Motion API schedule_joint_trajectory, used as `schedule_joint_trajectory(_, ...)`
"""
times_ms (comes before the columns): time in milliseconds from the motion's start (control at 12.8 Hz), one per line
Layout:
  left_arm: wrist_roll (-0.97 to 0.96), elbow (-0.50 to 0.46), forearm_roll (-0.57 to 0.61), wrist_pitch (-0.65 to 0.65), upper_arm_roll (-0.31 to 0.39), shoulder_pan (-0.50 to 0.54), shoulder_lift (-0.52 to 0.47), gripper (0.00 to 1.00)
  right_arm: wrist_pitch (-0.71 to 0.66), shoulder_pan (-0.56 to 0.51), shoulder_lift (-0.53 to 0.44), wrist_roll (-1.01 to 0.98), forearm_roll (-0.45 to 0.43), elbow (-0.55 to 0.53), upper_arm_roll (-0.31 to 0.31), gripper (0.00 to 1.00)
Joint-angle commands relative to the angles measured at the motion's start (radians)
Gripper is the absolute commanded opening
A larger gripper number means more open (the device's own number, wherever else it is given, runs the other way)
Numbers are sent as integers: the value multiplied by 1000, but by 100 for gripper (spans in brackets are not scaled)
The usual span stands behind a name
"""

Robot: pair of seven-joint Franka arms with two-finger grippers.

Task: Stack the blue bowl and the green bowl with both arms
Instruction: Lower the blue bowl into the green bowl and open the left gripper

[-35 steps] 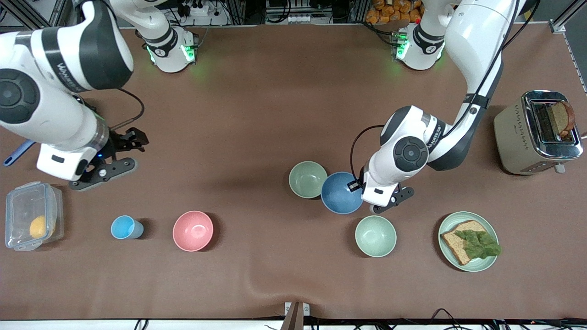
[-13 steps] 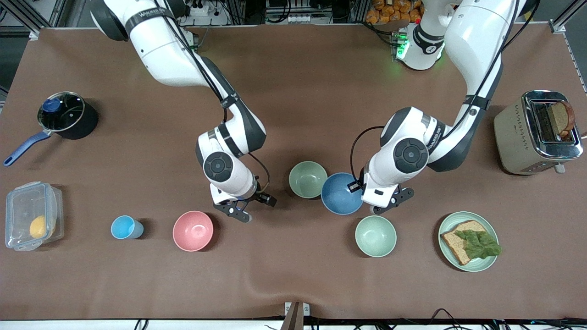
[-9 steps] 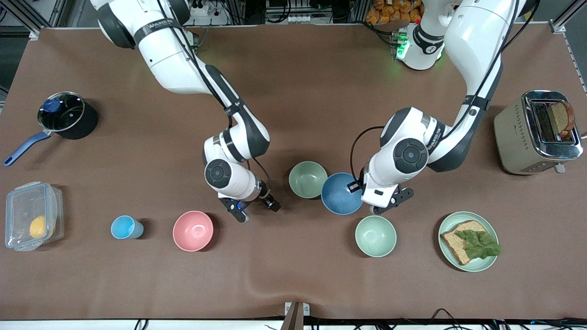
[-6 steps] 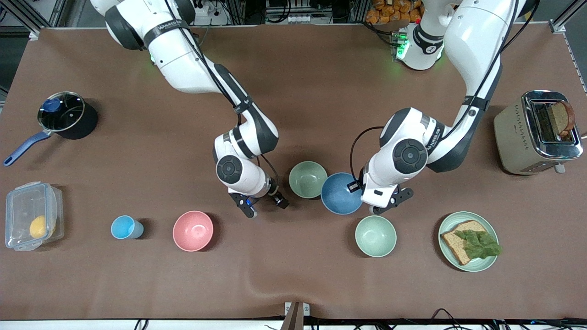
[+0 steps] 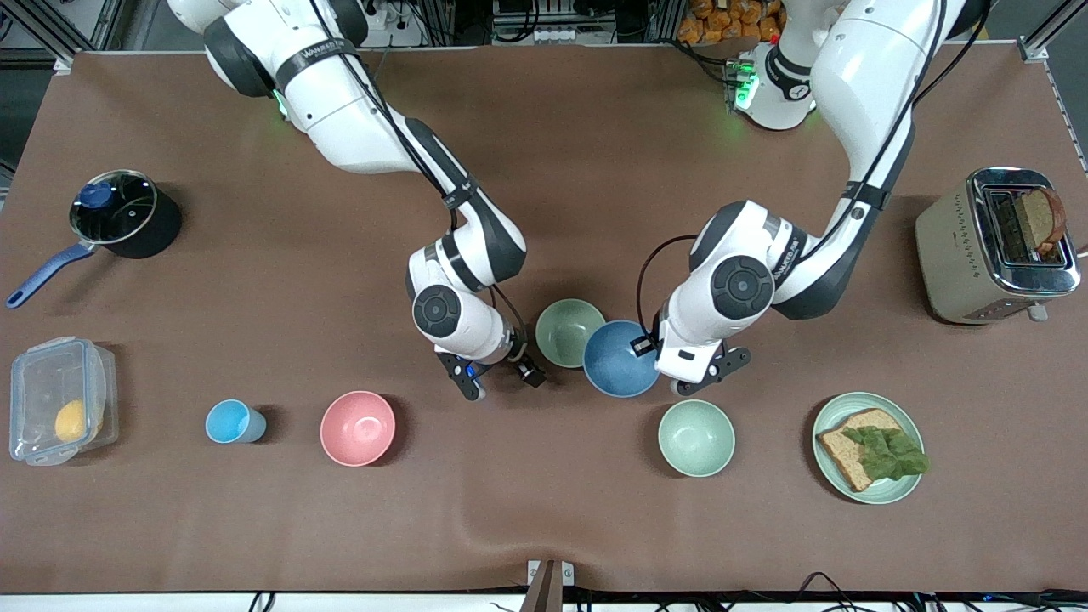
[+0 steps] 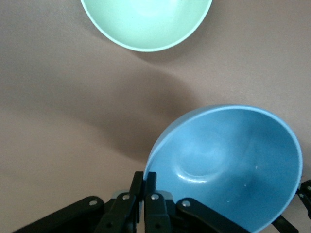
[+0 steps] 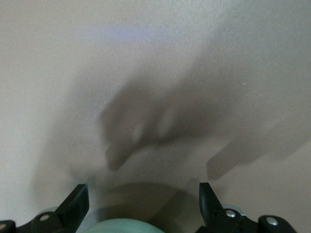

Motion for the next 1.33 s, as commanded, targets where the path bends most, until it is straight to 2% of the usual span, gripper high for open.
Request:
schedule_joint_trajectory(0, -48, 8, -1, 14, 4, -20, 3, 0, 3, 7, 40, 53, 21, 62, -2, 100)
schedule_joint_trajectory(470, -133, -1, -1, 23, 4, -81, 3, 0, 41, 5, 50, 102, 22, 69, -1, 100)
schedule_joint_trajectory(783, -171, -28, -1, 66, 4, -105, 9, 0, 43, -5, 50, 102, 88, 70, -2, 100)
schedule_joint_trajectory(1252, -226, -38, -1, 115, 5, -138, 50, 0, 41, -5, 50, 100, 86, 73, -2, 100)
